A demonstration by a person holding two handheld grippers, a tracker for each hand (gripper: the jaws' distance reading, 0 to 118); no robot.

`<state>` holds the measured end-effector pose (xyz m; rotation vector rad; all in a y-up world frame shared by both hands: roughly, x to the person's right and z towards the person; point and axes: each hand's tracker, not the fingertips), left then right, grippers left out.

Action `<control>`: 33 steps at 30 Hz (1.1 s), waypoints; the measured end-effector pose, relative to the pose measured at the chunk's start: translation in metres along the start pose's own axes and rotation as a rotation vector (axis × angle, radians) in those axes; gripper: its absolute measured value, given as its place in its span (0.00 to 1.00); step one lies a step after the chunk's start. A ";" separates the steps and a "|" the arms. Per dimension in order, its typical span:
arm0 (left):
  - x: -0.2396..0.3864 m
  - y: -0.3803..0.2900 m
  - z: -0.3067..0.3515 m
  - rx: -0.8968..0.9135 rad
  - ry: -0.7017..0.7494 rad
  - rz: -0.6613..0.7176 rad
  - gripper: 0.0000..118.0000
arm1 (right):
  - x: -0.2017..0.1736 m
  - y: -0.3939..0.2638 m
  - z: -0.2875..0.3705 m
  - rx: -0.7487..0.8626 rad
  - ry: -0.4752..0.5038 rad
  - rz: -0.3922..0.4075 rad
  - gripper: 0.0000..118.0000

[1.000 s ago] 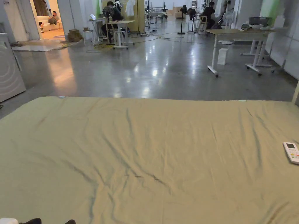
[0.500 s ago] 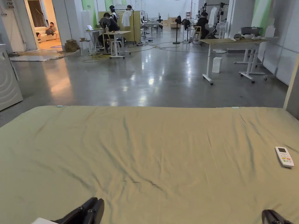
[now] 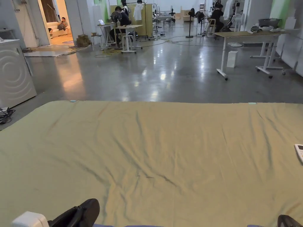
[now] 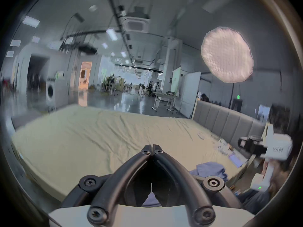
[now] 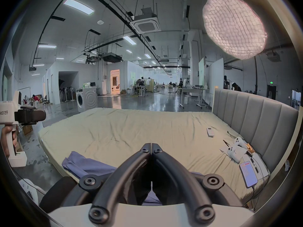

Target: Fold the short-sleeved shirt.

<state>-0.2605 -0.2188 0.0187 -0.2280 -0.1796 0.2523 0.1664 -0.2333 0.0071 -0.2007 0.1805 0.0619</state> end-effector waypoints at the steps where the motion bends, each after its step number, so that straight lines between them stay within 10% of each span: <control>1: -0.010 -0.002 -0.002 -0.024 0.010 0.038 0.00 | 0.002 -0.003 0.000 -0.013 -0.002 -0.004 0.00; 6: -0.109 -0.027 -0.023 -0.172 0.060 0.174 0.09 | 0.008 -0.020 -0.002 -0.124 0.003 -0.102 0.00; 9: -0.157 -0.047 -0.038 -0.251 0.073 0.312 0.73 | 0.009 -0.024 -0.006 -0.140 -0.006 -0.098 0.00; 11: -0.160 -0.059 -0.048 -0.311 0.059 0.365 0.85 | 0.010 -0.029 -0.007 -0.164 -0.004 -0.110 0.00; 26: -0.206 -0.136 -0.136 -0.421 -0.135 0.823 0.81 | -0.009 -0.035 -0.005 -0.243 0.075 -0.061 0.00; 27: -0.198 -0.135 -0.137 -0.431 -0.149 0.857 0.67 | -0.008 -0.036 -0.005 -0.246 0.075 -0.070 0.00; 29: -0.181 -0.139 -0.142 -0.459 -0.062 0.771 0.07 | -0.008 -0.037 -0.006 -0.249 0.077 -0.082 0.00; 33: -0.193 -0.153 -0.159 -0.504 -0.164 0.887 0.06 | -0.009 -0.036 -0.006 -0.255 0.073 -0.078 0.00</control>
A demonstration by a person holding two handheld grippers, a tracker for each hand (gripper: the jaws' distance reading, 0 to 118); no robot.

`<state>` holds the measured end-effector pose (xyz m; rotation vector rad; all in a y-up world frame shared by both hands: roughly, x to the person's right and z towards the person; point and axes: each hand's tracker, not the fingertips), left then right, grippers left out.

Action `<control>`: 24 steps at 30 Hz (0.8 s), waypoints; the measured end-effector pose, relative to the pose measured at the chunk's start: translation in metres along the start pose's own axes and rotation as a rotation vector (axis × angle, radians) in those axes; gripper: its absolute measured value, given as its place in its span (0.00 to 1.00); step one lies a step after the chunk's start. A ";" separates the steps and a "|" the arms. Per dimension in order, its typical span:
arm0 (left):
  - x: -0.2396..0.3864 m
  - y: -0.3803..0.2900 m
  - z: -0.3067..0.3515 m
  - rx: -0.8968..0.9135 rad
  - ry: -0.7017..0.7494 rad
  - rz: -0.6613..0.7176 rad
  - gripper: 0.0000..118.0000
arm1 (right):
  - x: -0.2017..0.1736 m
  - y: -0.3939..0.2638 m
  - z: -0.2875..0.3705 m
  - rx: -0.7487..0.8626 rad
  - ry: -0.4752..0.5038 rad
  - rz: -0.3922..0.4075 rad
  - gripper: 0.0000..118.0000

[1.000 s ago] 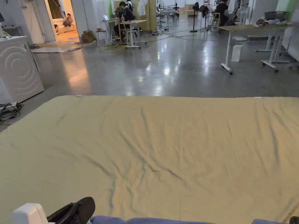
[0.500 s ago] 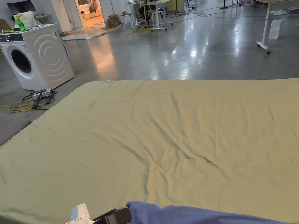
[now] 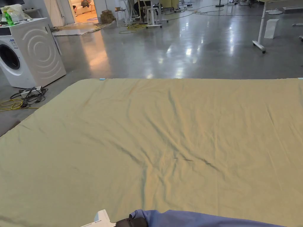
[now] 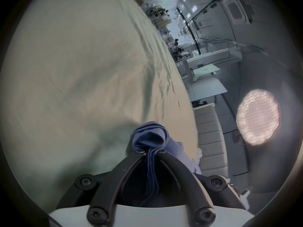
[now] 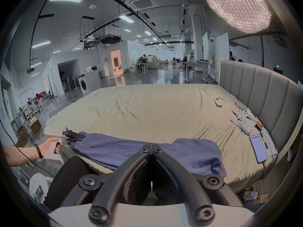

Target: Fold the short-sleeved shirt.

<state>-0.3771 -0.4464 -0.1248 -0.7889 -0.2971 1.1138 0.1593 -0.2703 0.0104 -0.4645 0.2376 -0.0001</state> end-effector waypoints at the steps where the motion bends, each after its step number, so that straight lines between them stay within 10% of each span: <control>1: 0.010 -0.011 0.003 0.029 0.026 -0.015 0.06 | 0.000 0.000 0.000 -0.002 0.000 0.000 0.00; 15: 0.052 0.048 0.089 0.261 0.166 -0.121 0.05 | 0.013 -0.013 -0.003 -0.017 0.006 -0.091 0.00; 24: 0.119 -0.009 -0.011 0.111 0.017 -0.254 0.05 | 0.019 -0.024 0.006 -0.015 -0.002 -0.127 0.00</control>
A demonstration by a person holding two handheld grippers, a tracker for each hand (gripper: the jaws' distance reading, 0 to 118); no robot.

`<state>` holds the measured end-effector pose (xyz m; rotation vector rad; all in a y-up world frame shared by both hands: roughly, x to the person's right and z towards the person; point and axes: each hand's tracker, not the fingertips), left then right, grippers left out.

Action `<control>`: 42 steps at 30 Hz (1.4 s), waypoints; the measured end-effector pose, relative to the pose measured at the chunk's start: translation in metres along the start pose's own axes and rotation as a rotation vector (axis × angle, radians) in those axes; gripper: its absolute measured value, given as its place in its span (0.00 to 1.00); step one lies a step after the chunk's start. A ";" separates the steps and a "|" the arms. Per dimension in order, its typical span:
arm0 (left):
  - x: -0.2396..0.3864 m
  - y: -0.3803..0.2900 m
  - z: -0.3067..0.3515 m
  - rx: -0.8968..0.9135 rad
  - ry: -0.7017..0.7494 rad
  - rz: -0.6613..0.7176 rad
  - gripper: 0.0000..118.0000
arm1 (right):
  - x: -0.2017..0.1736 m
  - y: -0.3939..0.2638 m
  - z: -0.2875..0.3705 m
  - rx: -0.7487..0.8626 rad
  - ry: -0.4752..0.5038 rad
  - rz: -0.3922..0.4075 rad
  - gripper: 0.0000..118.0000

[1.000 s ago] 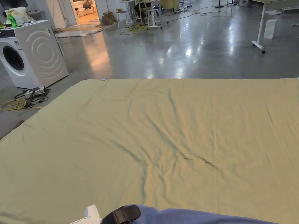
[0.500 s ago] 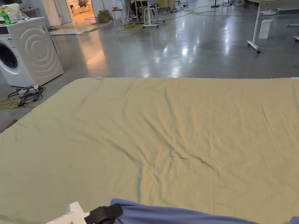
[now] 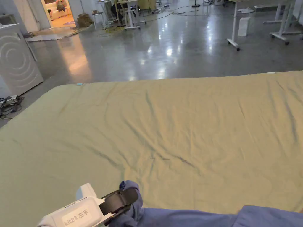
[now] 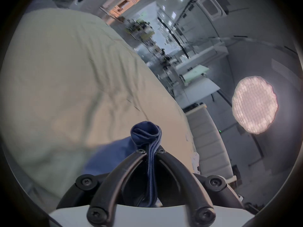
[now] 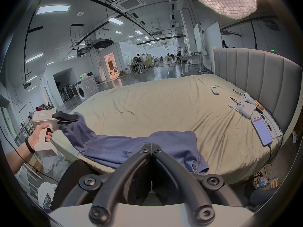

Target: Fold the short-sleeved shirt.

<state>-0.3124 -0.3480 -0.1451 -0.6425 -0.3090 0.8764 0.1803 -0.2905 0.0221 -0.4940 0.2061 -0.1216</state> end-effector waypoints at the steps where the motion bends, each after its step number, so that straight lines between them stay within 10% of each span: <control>1: 0.014 -0.018 -0.026 -0.060 -0.015 -0.028 0.05 | 0.002 -0.001 0.004 0.003 -0.004 -0.002 0.00; 9: 0.065 -0.116 -0.155 -0.343 0.173 -0.325 0.07 | 0.029 -0.020 0.046 0.052 -0.150 -0.057 0.00; 13: 0.070 -0.123 -0.161 -0.369 0.167 -0.347 0.63 | 0.049 -0.031 0.050 0.014 -0.186 -0.107 0.00; 15: 0.079 -0.111 -0.142 -0.294 0.085 -0.311 0.71 | 0.057 -0.037 0.050 0.008 -0.193 -0.114 0.00; 20: 0.069 -0.089 -0.089 -0.059 0.078 -0.147 0.66 | 0.063 -0.040 0.048 0.013 -0.184 -0.139 0.00; 23: 0.048 -0.105 -0.098 -0.143 0.086 -0.062 0.02 | 0.064 -0.042 0.046 0.012 -0.168 -0.155 0.00; 27: 0.018 -0.139 -0.134 -0.292 0.011 0.096 0.02 | 0.060 -0.042 0.051 0.012 -0.164 -0.149 0.00; 34: 0.047 -0.152 -0.144 -0.324 0.081 -0.072 0.02 | 0.060 -0.044 0.053 -0.004 -0.182 -0.158 0.00; 39: 0.048 -0.100 -0.093 -0.205 -0.048 -0.149 0.82 | 0.057 -0.040 0.050 -0.003 -0.170 -0.147 0.00; 42: 0.023 -0.062 -0.056 -0.144 -0.058 -0.106 0.91 | 0.053 -0.038 0.044 -0.003 -0.149 -0.145 0.00</control>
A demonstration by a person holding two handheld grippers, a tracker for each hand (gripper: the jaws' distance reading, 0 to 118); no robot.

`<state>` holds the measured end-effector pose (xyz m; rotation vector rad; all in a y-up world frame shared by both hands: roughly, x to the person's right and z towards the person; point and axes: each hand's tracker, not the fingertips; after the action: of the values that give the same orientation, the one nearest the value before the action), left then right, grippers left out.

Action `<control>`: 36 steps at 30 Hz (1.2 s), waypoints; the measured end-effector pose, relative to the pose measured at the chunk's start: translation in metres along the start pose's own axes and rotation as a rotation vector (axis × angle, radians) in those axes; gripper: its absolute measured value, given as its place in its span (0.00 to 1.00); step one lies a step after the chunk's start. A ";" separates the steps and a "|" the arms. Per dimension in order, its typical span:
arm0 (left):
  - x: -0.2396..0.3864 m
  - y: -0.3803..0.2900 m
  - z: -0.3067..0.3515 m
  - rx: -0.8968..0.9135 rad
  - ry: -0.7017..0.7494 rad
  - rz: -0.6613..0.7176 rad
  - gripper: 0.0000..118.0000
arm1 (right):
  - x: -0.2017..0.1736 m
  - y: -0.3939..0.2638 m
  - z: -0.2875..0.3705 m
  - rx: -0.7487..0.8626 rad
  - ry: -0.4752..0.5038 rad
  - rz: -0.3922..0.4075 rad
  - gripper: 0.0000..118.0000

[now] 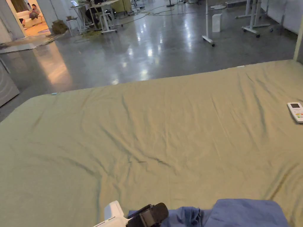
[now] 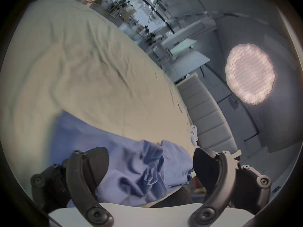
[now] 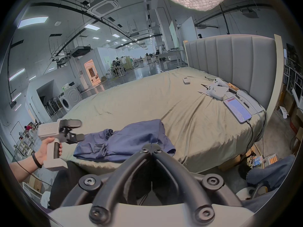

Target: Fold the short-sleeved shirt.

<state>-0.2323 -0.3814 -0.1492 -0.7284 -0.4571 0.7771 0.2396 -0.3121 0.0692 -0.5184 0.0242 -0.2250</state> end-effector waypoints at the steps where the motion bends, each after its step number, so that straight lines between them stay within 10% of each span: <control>1: -0.011 0.008 0.013 0.013 0.012 0.019 0.91 | -0.002 0.000 -0.001 0.000 0.008 0.002 0.00; 7: -0.073 0.013 0.030 -0.026 0.138 0.253 0.88 | -0.013 0.001 -0.004 -0.014 0.040 0.024 0.00; 12: -0.074 -0.017 0.005 -0.042 -0.120 0.519 0.67 | -0.016 0.002 0.000 -0.024 0.043 0.042 0.00; 13: -0.068 -0.022 -0.001 -0.044 -0.081 0.474 0.60 | -0.016 0.002 0.001 -0.023 0.041 0.045 0.00; 15: -0.067 -0.023 -0.008 -0.079 0.023 0.366 0.12 | -0.015 0.002 0.001 -0.026 0.034 0.047 0.00; 24: -0.066 0.010 0.043 0.035 -0.005 0.378 0.09 | -0.013 0.002 -0.001 -0.046 0.041 0.030 0.00; 30: -0.053 0.046 0.091 0.084 0.163 0.131 0.09 | -0.014 0.000 -0.012 -0.042 0.084 0.039 0.00; 36: 0.004 0.037 0.033 -0.014 0.000 -0.033 0.09 | -0.019 -0.001 -0.008 -0.033 0.095 0.034 0.00</control>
<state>-0.2673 -0.3460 -0.1540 -0.7325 -0.4740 0.7433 0.2204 -0.3121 0.0623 -0.5394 0.1294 -0.2164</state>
